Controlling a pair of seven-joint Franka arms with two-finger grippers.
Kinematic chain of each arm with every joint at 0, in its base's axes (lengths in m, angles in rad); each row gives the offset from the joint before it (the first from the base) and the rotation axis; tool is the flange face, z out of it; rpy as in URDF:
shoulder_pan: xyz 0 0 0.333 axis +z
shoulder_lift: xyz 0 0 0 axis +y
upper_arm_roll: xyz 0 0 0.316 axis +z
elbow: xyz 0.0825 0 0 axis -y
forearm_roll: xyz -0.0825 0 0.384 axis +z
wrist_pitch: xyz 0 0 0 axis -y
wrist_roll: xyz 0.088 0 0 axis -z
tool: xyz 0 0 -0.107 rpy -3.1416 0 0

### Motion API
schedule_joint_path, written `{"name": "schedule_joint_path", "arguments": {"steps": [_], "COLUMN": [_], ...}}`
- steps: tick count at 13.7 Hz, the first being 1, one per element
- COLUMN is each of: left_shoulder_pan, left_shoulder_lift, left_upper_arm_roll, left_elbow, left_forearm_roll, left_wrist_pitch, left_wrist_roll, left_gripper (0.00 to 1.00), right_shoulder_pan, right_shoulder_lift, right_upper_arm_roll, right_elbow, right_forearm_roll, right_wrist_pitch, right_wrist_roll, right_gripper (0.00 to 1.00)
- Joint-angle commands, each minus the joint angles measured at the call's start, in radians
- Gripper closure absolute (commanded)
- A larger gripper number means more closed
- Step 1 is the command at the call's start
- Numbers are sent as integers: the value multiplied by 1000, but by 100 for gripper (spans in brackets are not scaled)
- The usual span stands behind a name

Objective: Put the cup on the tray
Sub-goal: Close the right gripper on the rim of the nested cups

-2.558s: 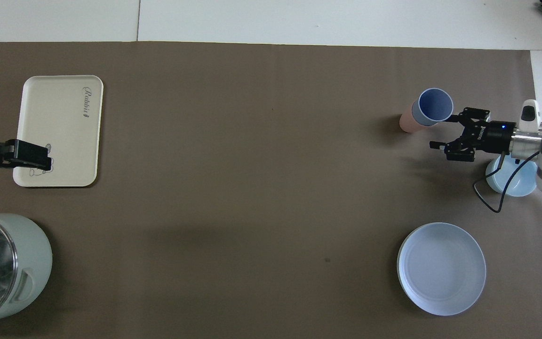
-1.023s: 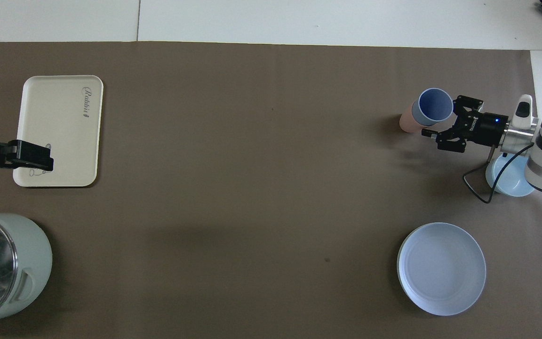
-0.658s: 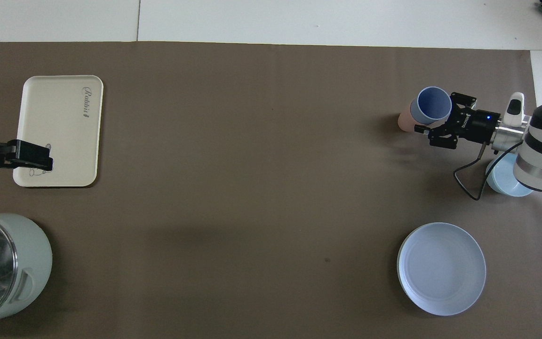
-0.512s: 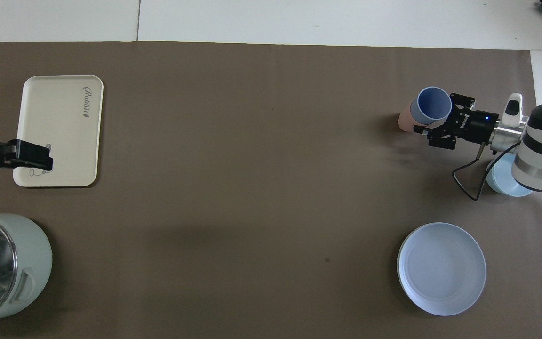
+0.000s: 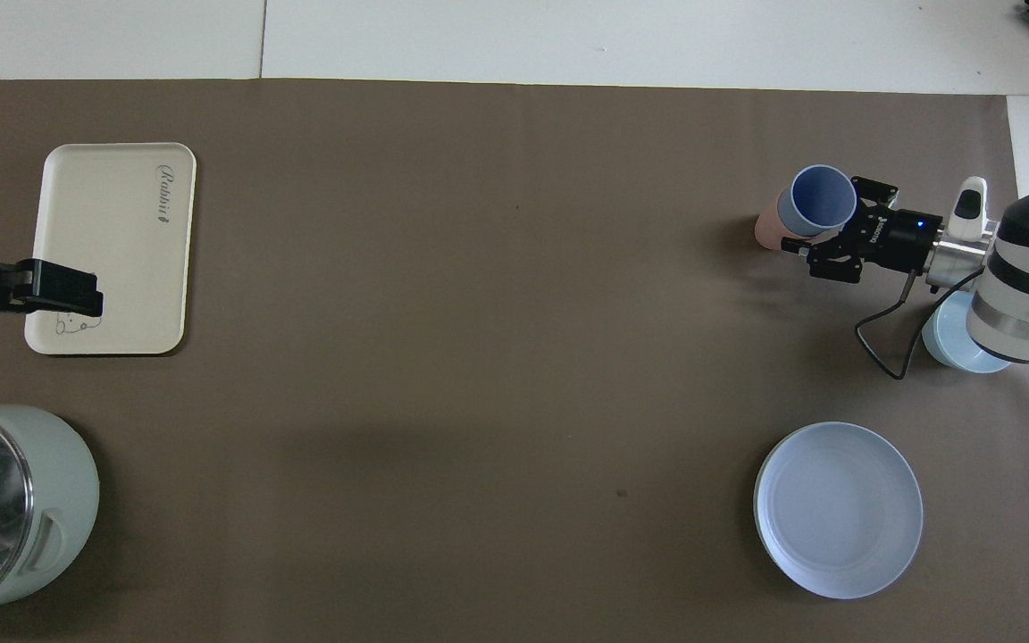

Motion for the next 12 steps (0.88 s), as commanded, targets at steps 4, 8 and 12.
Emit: {"name": "schedule_joint_path", "arguments": {"steps": [4, 8, 12], "left_shoulder_pan": [-11, -11, -11], "left_shoulder_lift": [-11, -11, -11], "left_upper_arm_roll": [2, 2, 2], "left_elbow": [-4, -6, -4], "left_forearm_roll": [-13, -29, -33], "left_wrist_pitch": [16, 27, 32], "left_wrist_roll": [21, 21, 20], "left_gripper": [0, 1, 2], "right_shoulder_pan": [11, 26, 31], "right_shoulder_lift": [15, 15, 14], "right_upper_arm_roll": [5, 5, 5], "right_elbow": [5, 5, 6], "right_forearm_roll": [43, 42, 43], "right_wrist_pitch": [10, 9, 10], "right_wrist_roll": [-47, -50, -21], "right_gripper": [0, 99, 100]}}
